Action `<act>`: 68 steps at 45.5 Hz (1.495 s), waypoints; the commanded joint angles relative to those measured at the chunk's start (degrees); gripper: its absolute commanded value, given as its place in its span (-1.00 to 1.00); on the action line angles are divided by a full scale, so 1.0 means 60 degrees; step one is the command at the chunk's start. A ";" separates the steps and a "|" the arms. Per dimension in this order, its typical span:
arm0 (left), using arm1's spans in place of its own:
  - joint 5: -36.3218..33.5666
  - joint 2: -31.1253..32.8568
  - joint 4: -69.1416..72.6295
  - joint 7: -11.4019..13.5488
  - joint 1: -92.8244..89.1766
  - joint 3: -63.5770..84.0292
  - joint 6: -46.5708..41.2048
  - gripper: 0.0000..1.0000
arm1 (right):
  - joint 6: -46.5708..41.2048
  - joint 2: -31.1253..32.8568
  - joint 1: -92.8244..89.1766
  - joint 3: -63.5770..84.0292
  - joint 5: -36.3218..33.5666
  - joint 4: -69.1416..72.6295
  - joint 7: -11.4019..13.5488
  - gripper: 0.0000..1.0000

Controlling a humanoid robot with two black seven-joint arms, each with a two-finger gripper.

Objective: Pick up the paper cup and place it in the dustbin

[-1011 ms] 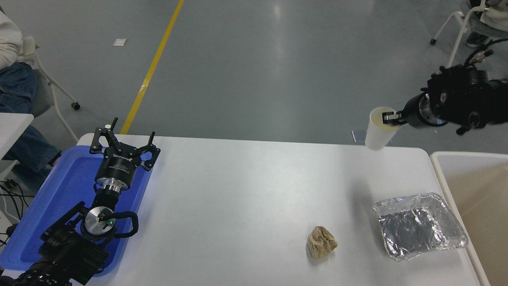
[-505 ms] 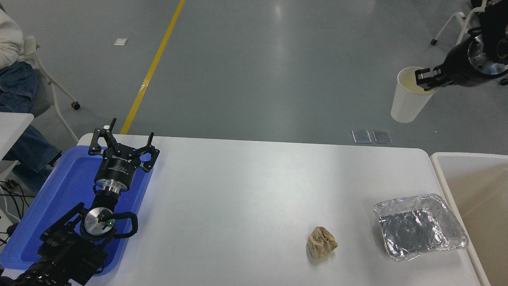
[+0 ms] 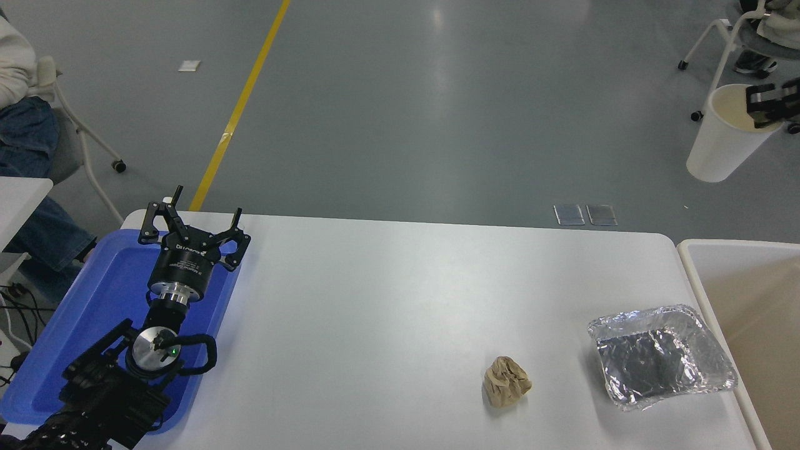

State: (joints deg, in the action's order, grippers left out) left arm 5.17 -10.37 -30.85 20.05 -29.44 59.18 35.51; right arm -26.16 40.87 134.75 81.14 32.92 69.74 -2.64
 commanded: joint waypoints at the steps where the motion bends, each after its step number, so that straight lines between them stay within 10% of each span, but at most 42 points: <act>1: 0.0002 0.0000 0.0000 -0.0002 -0.0015 -0.0005 0.0000 1.00 | 0.0054 0.1962 -0.0177 0.0100 0.1471 -0.1031 -0.0014 -1.00; 16: 0.0017 0.0000 0.0000 0.0013 -0.0015 -0.0005 -0.0014 1.00 | 0.0815 0.4101 -0.3236 -0.1596 0.1765 -0.3755 -0.0146 -1.00; 31: 0.0017 0.0000 0.0000 0.0013 -0.0015 -0.0005 -0.0014 1.00 | 0.2734 0.4058 -1.0486 -0.7264 0.0638 -0.5221 -0.0131 -1.00; 68: 0.0017 0.0000 0.0000 0.0013 -0.0030 -0.0020 -0.0014 1.00 | 0.4228 -0.0702 -1.6672 -1.1282 -0.1633 -0.9909 -0.0278 -1.00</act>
State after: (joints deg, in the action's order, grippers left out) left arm 5.27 -10.37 -30.85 20.13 -29.61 59.10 35.42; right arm -2.97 44.51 39.22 15.12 26.35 17.82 -4.29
